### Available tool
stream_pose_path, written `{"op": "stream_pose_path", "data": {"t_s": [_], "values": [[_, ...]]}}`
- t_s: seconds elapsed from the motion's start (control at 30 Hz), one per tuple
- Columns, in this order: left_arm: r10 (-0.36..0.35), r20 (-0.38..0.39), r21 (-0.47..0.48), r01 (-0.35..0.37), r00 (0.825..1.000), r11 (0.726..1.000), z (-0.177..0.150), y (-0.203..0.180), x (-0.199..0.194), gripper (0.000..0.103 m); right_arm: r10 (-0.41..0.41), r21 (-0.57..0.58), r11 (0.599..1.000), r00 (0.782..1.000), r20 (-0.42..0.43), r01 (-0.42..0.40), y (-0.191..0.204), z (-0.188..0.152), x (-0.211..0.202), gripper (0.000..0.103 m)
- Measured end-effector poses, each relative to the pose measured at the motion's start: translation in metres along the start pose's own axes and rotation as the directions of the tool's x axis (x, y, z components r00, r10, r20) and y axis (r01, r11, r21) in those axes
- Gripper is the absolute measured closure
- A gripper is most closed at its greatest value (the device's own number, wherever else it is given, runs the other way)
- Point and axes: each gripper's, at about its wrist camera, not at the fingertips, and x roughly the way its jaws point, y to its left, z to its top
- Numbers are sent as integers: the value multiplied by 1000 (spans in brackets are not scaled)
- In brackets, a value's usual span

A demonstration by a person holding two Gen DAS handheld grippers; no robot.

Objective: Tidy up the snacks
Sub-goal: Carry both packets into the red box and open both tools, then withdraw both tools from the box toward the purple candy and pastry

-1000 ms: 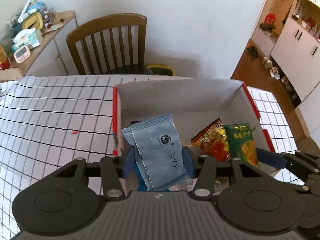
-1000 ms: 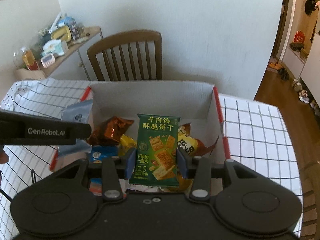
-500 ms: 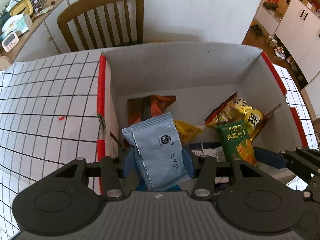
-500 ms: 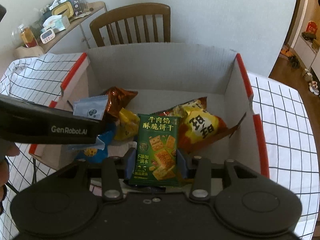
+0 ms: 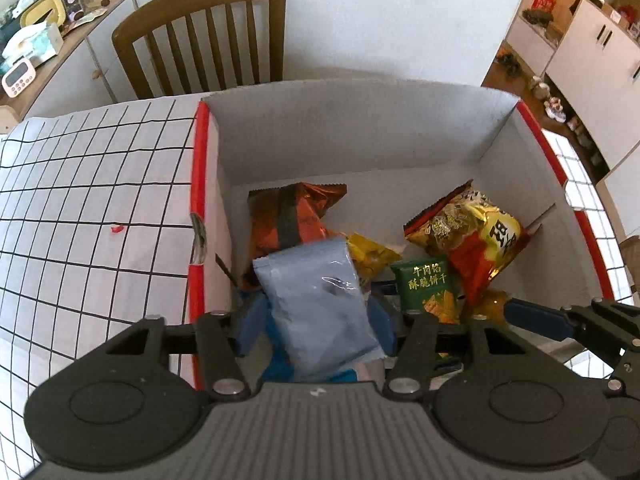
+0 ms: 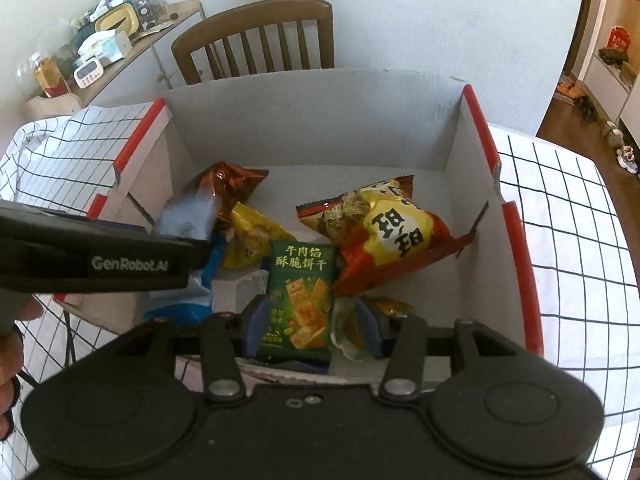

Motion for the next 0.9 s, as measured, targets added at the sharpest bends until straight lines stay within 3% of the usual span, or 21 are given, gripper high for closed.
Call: {"op": "stream_pose_path", "data": {"t_s": [0.23, 0.9], "values": [[-14, 49, -27, 15, 999, 1000, -6, 8, -25, 40, 9, 6, 1000, 999, 42, -9, 0, -2, -22, 41], [-62, 182, 13, 61, 981, 998, -41, 11, -110, 40, 38, 26, 999, 983, 179, -43, 10, -19, -92, 26]]}}
